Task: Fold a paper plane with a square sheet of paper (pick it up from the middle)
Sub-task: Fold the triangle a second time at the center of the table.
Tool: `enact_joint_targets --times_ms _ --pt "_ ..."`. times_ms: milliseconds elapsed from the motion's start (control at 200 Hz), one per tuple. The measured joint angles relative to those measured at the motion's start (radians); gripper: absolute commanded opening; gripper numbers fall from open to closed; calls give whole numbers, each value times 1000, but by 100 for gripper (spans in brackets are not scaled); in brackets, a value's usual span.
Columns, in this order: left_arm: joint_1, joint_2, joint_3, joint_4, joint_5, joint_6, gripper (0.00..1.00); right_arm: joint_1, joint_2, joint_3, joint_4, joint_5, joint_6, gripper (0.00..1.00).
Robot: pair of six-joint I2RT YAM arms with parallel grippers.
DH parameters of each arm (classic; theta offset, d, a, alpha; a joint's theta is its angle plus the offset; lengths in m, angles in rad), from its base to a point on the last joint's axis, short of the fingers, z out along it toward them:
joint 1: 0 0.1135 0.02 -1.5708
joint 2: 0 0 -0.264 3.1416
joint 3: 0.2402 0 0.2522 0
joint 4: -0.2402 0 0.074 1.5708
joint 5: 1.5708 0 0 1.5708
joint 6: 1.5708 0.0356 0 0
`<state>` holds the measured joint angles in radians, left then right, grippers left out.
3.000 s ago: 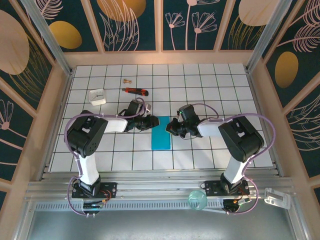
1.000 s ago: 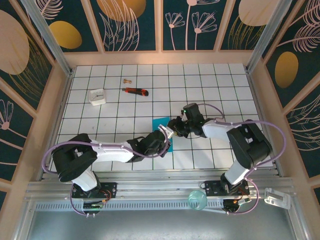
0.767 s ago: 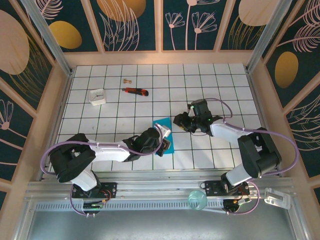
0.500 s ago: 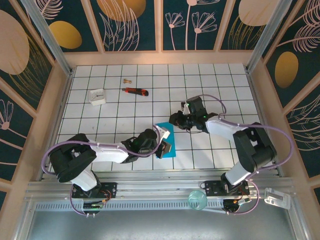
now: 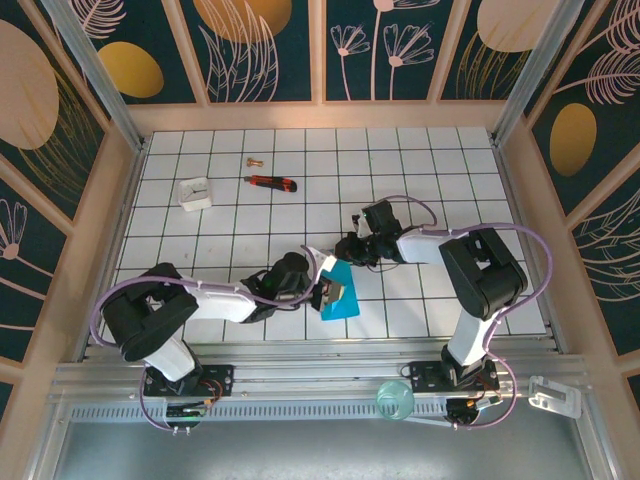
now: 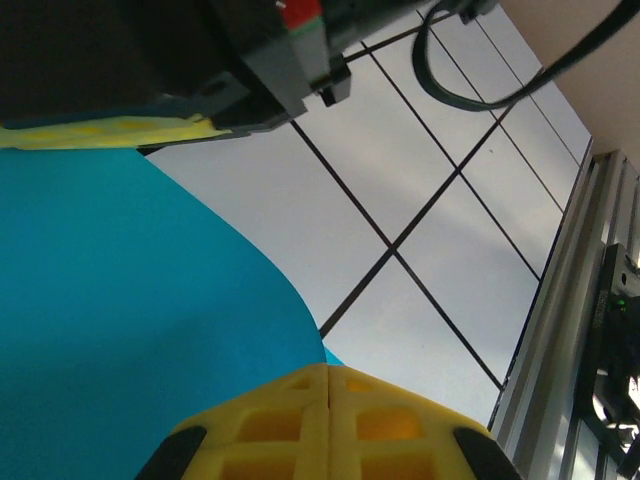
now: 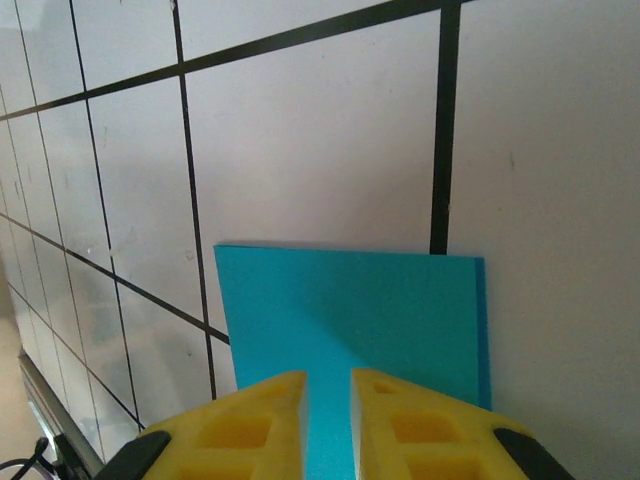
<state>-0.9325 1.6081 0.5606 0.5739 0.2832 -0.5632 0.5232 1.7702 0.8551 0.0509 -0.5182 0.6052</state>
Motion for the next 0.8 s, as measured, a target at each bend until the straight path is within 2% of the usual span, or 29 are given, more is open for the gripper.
enact_joint_targets --times_ms 350,801 --pt "70 34 -6 9 59 -11 0 -5 0 -3 -6 1 -50 17" --pt "107 42 -12 10 90 -11 0 -5 18 -3 -31 27 -89 16"
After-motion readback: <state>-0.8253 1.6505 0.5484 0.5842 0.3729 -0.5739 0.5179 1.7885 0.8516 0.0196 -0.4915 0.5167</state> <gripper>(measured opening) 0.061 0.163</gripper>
